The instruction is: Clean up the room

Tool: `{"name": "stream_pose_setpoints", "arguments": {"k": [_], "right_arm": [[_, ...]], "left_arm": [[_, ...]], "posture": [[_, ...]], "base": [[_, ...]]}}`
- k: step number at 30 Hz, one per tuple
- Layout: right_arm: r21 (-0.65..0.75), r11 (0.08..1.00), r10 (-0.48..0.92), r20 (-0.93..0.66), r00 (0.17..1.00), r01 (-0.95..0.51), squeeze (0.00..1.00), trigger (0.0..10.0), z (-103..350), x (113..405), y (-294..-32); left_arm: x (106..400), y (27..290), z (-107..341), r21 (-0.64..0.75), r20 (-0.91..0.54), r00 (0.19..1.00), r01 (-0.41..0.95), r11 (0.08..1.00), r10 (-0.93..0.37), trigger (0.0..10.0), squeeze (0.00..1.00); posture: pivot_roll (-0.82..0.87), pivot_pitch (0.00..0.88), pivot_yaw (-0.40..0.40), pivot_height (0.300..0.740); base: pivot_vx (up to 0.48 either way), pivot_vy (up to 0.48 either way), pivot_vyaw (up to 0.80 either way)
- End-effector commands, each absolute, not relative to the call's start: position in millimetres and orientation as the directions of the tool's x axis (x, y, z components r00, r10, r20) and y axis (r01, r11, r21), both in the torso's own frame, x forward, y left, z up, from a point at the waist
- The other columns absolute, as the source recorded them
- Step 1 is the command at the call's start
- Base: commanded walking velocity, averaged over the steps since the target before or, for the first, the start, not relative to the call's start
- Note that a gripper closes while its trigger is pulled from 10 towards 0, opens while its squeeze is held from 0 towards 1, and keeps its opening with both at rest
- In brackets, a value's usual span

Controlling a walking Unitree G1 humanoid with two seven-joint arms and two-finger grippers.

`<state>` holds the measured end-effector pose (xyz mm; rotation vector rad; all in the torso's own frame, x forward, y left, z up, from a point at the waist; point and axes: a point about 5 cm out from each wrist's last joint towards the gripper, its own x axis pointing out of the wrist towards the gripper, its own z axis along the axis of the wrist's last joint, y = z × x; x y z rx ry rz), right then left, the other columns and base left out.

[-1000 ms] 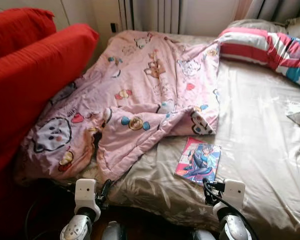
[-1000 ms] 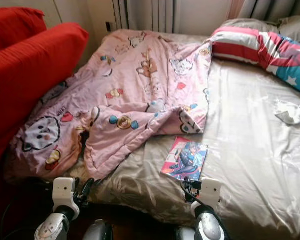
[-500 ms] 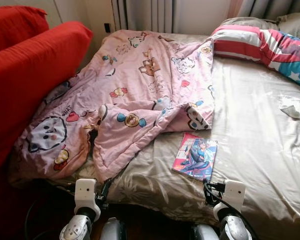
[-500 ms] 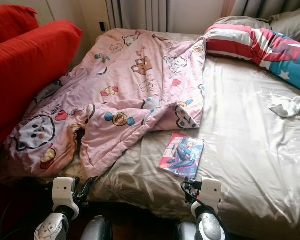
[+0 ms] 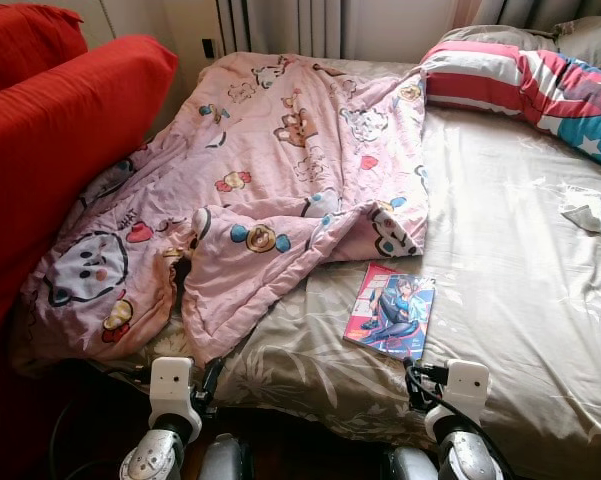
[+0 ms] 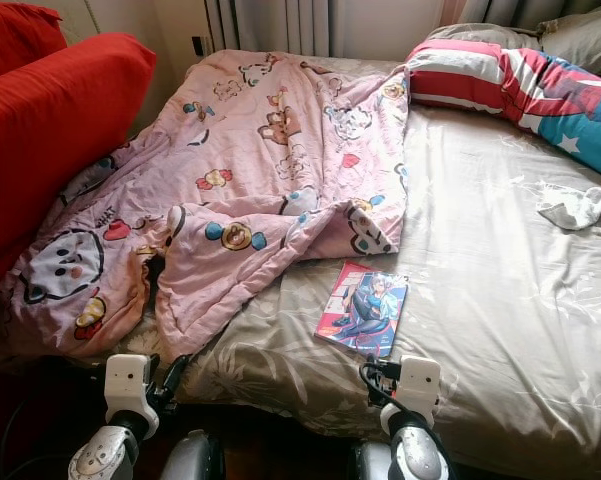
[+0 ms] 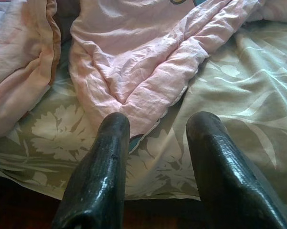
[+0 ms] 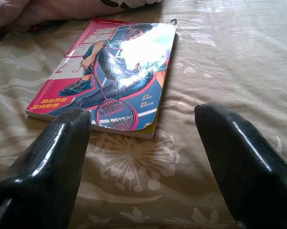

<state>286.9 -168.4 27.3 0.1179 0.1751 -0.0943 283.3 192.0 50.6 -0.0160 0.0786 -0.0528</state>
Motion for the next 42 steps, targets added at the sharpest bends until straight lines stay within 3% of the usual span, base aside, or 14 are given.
{"name": "stream_pose_setpoints", "arguments": {"k": [1,21,33,42], "right_arm": [[0.108,0.989,-0.076,-0.217,0.973,0.101,0.0,10.0,19.7,281.7,-166.6],[0.114,0.987,-0.083,-0.213,0.974,0.109,0.0,10.0,20.7,282.1,-166.2],[0.115,0.984,-0.112,-0.205,0.972,0.137,0.0,10.0,22.5,284.0,-171.6],[0.127,0.982,-0.117,-0.186,0.976,0.142,0.0,10.0,26.8,286.8,-171.7]], "left_arm": [[280.2,194.8,46.9,-0.009,-0.103,0.993,0.049,0.999,-0.05,10.0,0.0],[279.6,195.2,46.9,-0.012,-0.101,0.994,0.045,0.999,-0.046,10.0,0.0],[278.8,195.3,46.6,-0.013,-0.104,0.993,0.048,0.999,-0.049,10.0,0.0],[278.6,195.0,46.7,-0.013,-0.105,0.993,0.052,0.999,-0.054,10.0,0.0]], "posture": [[0.01,0.238,0.048,0.586],[0.01,0.248,0.045,0.586],[0.01,0.254,0.048,0.586],[0.01,0.253,0.048,0.586]], "base": [[0.247,0.0,0.0],[0.311,0.0,0.0],[0.0,0.0,0.0],[0.304,0.0,-0.3]]}}
